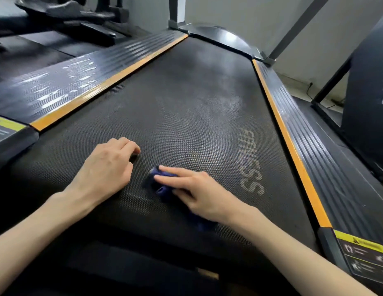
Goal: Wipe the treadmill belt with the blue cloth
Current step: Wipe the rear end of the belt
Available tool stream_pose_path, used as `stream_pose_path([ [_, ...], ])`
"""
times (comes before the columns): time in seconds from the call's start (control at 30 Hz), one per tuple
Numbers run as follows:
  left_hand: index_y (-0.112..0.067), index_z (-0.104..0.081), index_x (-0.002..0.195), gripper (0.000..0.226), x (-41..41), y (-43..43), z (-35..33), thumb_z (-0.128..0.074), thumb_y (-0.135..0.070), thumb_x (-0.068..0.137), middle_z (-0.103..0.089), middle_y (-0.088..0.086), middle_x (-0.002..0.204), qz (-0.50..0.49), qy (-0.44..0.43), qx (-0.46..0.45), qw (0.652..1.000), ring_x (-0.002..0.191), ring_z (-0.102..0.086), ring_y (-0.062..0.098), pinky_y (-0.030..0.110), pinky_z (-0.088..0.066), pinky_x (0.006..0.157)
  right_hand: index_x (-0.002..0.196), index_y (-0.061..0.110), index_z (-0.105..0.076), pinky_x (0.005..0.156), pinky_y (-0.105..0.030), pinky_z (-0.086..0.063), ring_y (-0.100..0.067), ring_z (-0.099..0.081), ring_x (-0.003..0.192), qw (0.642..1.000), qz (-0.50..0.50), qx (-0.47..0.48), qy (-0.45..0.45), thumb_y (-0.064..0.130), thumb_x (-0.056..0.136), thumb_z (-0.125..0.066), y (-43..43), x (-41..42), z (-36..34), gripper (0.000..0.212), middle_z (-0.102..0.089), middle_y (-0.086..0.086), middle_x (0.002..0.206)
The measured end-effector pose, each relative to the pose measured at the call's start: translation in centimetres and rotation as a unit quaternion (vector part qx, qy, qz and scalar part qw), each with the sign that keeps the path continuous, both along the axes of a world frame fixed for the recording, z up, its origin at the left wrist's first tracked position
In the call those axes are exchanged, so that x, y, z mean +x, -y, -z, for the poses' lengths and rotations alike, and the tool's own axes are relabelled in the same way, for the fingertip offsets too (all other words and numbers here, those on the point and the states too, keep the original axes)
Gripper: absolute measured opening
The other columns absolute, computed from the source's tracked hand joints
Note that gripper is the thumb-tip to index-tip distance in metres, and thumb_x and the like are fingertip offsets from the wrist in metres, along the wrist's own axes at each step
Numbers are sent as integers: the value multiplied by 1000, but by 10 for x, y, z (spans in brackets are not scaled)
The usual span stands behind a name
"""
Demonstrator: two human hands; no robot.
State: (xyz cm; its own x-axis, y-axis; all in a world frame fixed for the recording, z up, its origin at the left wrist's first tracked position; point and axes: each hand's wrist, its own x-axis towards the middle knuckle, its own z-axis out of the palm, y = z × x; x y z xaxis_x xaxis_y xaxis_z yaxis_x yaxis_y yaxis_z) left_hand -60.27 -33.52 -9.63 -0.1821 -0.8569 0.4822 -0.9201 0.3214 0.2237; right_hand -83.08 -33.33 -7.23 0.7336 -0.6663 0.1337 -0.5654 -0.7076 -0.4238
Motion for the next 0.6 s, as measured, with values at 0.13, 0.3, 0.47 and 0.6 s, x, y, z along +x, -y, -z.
stream_pose_path([
  [0.13,-11,-62,94,23,13,-5,1,-54,-1,76,-62,3,93,-3,-19,21,1000,81,-56,26,42,-46,76,130,27,-56,109,-30,-30,-17,-46,128,975,204,-79,-38,8,88,-53,37,-45,-1,46,-46,7,142],
  [0.3,-11,-63,95,26,21,-12,0,-57,3,74,-62,2,95,19,-19,26,999,83,-57,25,41,-48,79,139,27,-42,115,-40,-19,-19,-32,138,935,353,1,-26,32,93,-50,48,-76,4,48,-44,-3,144],
  [0.47,-12,-63,94,25,37,-16,2,-54,-1,74,-62,2,93,-6,-15,12,1000,81,-57,26,43,-49,75,131,19,-54,108,-10,-19,-16,-40,134,962,268,-12,48,-1,87,-52,21,-25,8,49,-43,-1,144],
  [0.6,-11,-64,94,28,45,-15,1,-46,-4,74,-63,7,94,-66,0,7,998,82,-58,33,47,-51,73,135,19,-50,113,-35,-28,-25,-40,132,973,214,-3,87,0,86,-47,-15,68,14,52,-40,-3,146],
])
